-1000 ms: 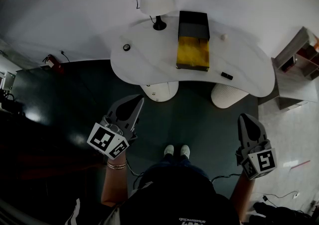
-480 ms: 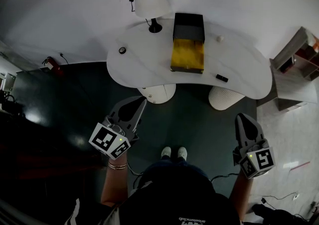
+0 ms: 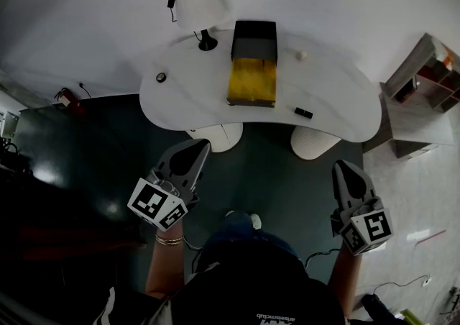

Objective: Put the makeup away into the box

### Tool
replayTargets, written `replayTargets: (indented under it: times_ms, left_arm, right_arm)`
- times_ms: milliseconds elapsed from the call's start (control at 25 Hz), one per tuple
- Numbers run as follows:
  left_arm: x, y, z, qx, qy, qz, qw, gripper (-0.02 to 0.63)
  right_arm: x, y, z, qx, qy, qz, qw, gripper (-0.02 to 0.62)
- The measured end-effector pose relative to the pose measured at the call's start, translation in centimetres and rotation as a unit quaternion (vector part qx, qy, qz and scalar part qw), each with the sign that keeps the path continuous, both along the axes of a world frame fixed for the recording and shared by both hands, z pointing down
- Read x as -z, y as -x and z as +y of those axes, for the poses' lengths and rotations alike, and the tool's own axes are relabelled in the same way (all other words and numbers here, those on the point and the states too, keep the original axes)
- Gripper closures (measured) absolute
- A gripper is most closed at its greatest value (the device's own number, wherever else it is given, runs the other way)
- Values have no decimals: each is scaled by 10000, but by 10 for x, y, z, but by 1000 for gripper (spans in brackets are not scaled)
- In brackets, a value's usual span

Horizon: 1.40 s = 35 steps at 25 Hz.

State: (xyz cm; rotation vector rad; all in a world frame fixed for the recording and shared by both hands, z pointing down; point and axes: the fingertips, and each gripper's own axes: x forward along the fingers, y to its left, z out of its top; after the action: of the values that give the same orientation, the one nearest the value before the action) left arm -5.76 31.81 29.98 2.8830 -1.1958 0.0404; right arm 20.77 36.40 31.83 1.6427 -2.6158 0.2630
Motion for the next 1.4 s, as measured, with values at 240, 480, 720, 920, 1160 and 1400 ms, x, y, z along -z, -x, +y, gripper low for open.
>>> replayTargets:
  times_ms: [240,480,720,920,1160,1400]
  left_arm:
    - [-7,-24,-1,-244,107,-111,9996,588]
    - [-11,-31,-20,-390,134,-151,9990,589]
    - [-12,-38,-67,-558,137,-150,9982,589]
    - [-5,-46,-112,-815,113,-127,9965,589]
    - [-4,-55,-161,-1114,197,-161,9935,588]
    - [-8,-62,-202,-1374,265,-234,9899,589]
  right_arm:
    - [-2,-11,-3,-124,3,-254,9996,577]
    - [-16,-17,-13,-175,107,-159,9997,577]
    - [-17,-19,-46,-256,112,-119,9995,575]
    - [-10,-21,-84,-377,108,-219,9990,575]
    - [0,-24,-127,-633,49,-268,9976,575]
    - [-3,-21,-158,-785,110,-287,9964,575]
